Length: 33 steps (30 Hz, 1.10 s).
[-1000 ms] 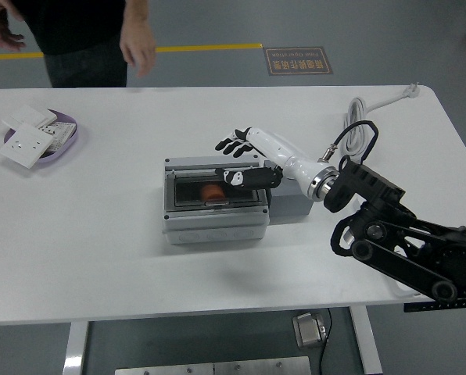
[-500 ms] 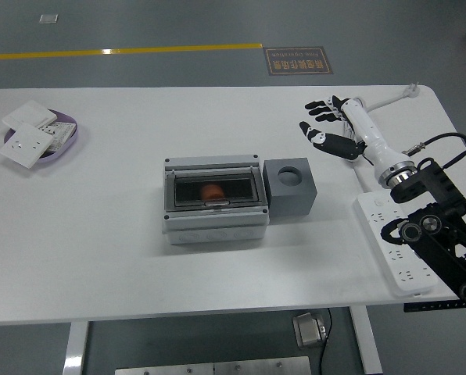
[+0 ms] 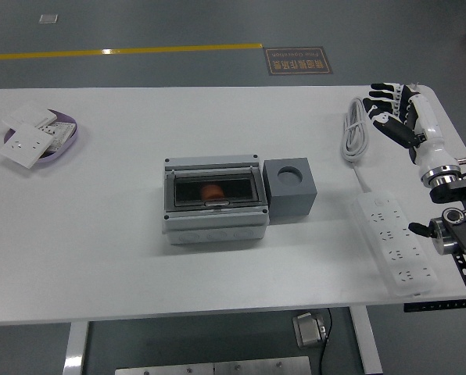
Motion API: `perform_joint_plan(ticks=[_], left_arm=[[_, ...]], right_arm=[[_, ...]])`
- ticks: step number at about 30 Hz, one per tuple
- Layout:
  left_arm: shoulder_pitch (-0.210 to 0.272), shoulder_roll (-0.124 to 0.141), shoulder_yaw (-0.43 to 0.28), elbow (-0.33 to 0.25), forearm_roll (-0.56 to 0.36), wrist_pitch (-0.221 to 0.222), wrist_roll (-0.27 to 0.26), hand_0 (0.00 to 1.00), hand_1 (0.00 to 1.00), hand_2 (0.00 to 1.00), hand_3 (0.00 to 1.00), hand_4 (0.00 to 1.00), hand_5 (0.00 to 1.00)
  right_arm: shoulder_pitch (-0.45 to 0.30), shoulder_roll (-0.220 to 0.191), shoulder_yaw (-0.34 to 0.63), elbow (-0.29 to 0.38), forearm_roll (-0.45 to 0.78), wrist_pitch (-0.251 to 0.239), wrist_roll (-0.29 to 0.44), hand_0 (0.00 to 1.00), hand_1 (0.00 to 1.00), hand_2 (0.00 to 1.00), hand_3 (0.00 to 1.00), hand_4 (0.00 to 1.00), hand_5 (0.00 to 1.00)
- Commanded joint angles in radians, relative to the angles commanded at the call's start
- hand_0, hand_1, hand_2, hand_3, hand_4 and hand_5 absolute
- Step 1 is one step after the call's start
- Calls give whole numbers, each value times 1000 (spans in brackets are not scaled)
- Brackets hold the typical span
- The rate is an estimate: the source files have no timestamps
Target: Pick up the cylinder from the cube,place it in the box,flap close box
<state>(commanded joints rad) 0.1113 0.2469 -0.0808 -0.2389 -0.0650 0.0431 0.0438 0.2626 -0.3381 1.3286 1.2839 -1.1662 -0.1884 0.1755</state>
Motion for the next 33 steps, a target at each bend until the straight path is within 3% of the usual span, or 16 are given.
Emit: perform_joint_plan(ticks=[8,33], left_arm=[[-1,-2,-15,0,15,-1,0,567,615,579,602,718,237],[-21,7,-19,3,18,-1,-1,568,615,579,603,720,239]], right_arm=[[3,8,-5,15,151,-7,15,640,627,596,634,763,217],[10,8,-16,33,130,-33,0,628,613,579,612,712,204]])
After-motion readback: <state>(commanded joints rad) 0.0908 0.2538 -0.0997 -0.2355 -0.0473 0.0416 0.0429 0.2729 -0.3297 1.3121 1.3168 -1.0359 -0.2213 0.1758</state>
